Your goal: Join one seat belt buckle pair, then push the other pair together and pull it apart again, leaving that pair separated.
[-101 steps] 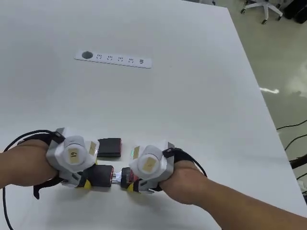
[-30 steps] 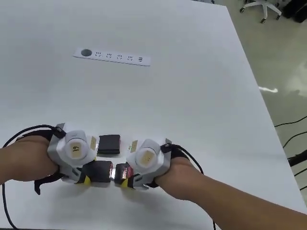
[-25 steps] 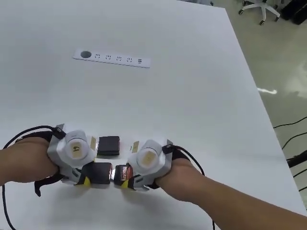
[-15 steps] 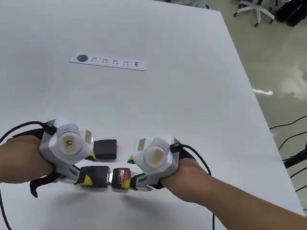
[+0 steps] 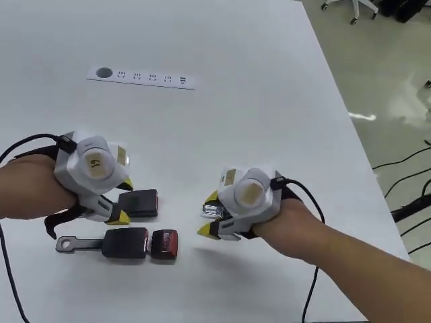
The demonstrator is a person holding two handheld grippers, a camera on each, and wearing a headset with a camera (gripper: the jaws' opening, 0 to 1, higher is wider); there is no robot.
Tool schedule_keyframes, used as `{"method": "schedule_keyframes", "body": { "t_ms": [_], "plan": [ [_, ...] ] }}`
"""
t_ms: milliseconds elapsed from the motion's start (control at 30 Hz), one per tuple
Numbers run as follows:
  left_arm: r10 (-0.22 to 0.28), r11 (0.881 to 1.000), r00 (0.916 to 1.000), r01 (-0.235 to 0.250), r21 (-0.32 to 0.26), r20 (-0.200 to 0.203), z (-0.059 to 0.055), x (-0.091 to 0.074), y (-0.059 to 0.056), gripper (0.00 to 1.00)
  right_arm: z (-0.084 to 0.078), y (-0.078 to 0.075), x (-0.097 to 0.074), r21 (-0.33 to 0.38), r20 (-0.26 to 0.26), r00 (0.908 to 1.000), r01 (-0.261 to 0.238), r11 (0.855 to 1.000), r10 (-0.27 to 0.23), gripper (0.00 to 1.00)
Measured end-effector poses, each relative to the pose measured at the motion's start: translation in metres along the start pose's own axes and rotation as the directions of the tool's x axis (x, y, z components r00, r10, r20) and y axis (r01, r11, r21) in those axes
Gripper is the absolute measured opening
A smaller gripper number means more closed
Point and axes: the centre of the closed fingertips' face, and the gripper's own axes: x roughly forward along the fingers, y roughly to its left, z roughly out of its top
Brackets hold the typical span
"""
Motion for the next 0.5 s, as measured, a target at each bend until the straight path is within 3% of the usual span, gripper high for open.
{"method": "schedule_keyframes", "body": {
  "t_ms": [133,300,500],
  "plan": [
    [-0.023,1.0,0.9997,0.023,-0.003,-0.006,-0.006,0.009,0.007,0.45,-0.019,-0.018,-0.008,-0.002,-0.031,0.9991,0.028,1.0,-0.028,0.31],
    [-0.051,0.999,0.9984,0.05,-0.012,-0.025,-0.018,0.021,0.017,0.4,-0.037,-0.034,-0.015,0.023,-0.051,0.9979,0.042,0.999,-0.041,0.33],
    [-0.065,0.998,0.9976,0.065,0.001,-0.024,-0.018,0.029,0.021,0.4,-0.049,-0.032,-0.012,0.006,-0.089,0.996,-0.005,1.0,0.006,0.35]
  ]
}}
